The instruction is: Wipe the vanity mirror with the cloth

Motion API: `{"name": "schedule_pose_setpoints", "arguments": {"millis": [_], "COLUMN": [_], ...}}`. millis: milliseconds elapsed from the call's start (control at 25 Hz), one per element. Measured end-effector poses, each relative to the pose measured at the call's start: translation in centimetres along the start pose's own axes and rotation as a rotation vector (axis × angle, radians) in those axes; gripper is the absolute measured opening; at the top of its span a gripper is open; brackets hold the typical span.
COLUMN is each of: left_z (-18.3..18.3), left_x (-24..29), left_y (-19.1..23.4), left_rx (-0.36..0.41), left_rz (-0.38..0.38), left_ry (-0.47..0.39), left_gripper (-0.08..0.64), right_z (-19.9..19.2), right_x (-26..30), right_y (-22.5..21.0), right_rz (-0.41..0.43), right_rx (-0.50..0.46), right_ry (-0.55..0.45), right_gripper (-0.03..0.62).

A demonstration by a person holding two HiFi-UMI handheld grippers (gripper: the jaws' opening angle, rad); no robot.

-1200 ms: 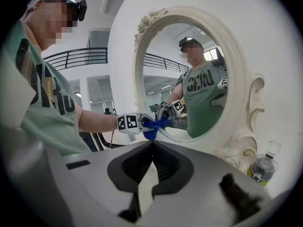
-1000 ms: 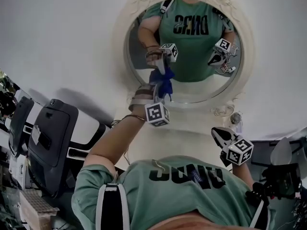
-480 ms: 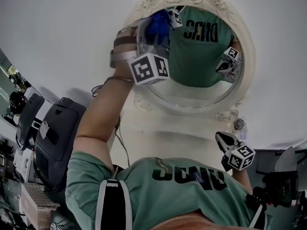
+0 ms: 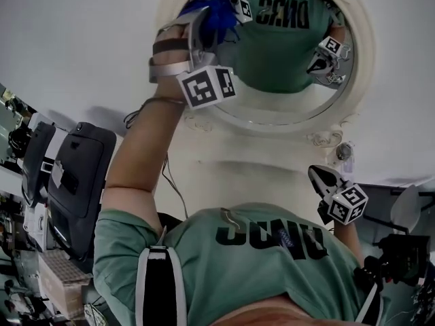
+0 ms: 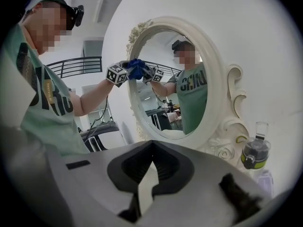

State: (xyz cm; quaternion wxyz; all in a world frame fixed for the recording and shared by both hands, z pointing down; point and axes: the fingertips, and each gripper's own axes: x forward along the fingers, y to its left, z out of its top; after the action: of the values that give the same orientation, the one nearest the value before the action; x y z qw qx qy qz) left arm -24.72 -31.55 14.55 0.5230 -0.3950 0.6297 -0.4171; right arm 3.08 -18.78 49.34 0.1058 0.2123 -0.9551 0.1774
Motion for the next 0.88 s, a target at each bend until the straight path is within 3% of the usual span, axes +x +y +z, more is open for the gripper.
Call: {"name": "schedule_pose_setpoints", "arguments": {"millis": [160,360,480,640,880], "left_z": [-2.5,-8.0,-9.3,-8.0,-6.0], "left_x": [-3.4,-9.1,-12.3,-13.6,-14.3], "left_y": [-8.3,-22.4,-29.9,-34.5,-36.4], "left_rx": [0.066,0.12,0.209,0.163,0.086], "left_rz": [-0.099,-0.352,-0.473,-0.568,-0.669], "left_ry": [0.012,0.109,0.098,0.123,0.129], "left_gripper": [0.066,0.077,0.079,0.078,0.077], "right_z": [-0.6,-0.4,-0.3,-0.1,-0.3], "right_x": [0.0,0.4,0.8,1.2,0.3], "right_y": [0.2,0.4,0.9,0.9,0.8], "right_rz": [0.0,-0.002,0.002,-0.003,-0.011], "right_rx": [-0.001,-0.031,-0.051,-0.055,-0.047], "right_ry": [0.038,0.072,0.084,0.085,0.076], "right_gripper": [0.008,0.008,0.008,0.008,0.008]}}
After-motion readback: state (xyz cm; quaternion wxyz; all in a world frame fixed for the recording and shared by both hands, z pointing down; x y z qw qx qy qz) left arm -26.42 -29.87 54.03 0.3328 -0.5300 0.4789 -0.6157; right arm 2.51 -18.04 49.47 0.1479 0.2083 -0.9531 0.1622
